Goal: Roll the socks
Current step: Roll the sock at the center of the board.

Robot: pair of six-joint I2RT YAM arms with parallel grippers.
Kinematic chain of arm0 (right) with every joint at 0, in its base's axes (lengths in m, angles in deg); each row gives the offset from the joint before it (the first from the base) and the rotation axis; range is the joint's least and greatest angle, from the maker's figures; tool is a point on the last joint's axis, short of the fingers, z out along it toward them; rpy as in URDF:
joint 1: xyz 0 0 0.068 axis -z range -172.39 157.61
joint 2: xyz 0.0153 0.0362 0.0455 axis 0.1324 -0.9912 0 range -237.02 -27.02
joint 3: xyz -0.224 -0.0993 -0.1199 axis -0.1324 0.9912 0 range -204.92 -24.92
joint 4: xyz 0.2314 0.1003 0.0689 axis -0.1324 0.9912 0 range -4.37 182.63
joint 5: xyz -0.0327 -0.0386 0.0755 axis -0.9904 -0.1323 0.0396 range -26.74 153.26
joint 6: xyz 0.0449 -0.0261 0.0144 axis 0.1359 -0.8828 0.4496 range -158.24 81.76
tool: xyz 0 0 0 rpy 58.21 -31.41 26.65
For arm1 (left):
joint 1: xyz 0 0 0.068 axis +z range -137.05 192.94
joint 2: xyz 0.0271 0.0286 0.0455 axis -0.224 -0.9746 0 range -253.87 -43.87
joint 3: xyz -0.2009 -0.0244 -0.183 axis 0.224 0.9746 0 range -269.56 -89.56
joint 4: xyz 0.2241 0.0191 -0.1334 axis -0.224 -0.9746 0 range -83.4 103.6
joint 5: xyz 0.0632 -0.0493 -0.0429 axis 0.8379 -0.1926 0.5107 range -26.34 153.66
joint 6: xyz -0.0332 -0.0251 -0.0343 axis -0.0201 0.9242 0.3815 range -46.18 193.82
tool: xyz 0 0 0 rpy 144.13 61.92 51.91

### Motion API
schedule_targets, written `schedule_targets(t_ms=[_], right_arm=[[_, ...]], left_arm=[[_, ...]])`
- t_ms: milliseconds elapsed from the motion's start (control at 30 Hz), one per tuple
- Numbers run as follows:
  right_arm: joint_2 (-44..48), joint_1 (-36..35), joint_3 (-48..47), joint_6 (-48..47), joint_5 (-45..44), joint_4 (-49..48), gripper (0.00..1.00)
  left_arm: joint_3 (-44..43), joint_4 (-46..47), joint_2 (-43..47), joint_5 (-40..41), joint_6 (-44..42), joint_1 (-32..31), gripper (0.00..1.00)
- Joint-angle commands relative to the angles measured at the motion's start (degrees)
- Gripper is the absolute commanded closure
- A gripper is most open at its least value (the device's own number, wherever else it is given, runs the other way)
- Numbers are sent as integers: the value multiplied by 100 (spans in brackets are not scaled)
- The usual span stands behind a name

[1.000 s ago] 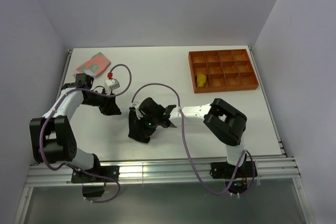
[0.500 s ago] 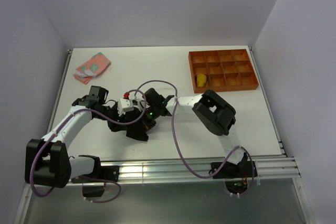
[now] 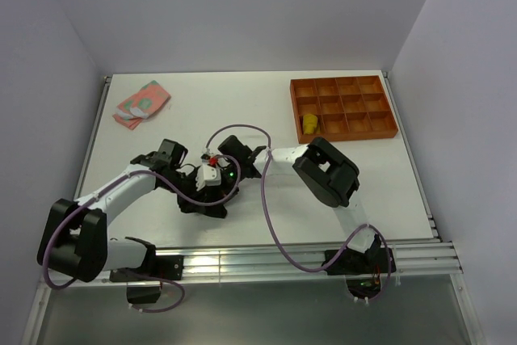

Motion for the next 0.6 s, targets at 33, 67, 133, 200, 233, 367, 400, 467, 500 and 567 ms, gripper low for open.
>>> schedule_targets(t_ms=[33,67,133,200,233,367,400,467,500,567], right_arm=[[-112,27,-82,-11,-101,198,99],[-120,27,-117,-20,-127,242,99],[-103,18,-109,-20,-119,242,99],[-94,18,-109,-2,-119,242,100],[-85,18,-109,-11,-110,242,100],[-85,35,-109,-2,-128,268,100],[-85,36,-109,7,-145,286,100],[-103,62,-83,42,-137,260,100],[-94,62,-65,68,-110,242,100],[-85,106,22,208,-67,94,100]], left_arm=[[4,-64,-182,57,-199,-183,42],[4,-90,-252,66,-217,-226,43],[-39,-143,-332,84,-234,-262,43],[-49,-178,-402,92,-269,-297,43],[-40,-195,-420,84,-287,-314,43],[-57,-274,-586,136,-340,-402,43],[-57,-283,-622,145,-348,-411,43],[-40,-248,-692,154,-340,-429,44],[-22,-196,-701,154,-340,-429,44],[39,-108,-728,189,-278,-446,44]])
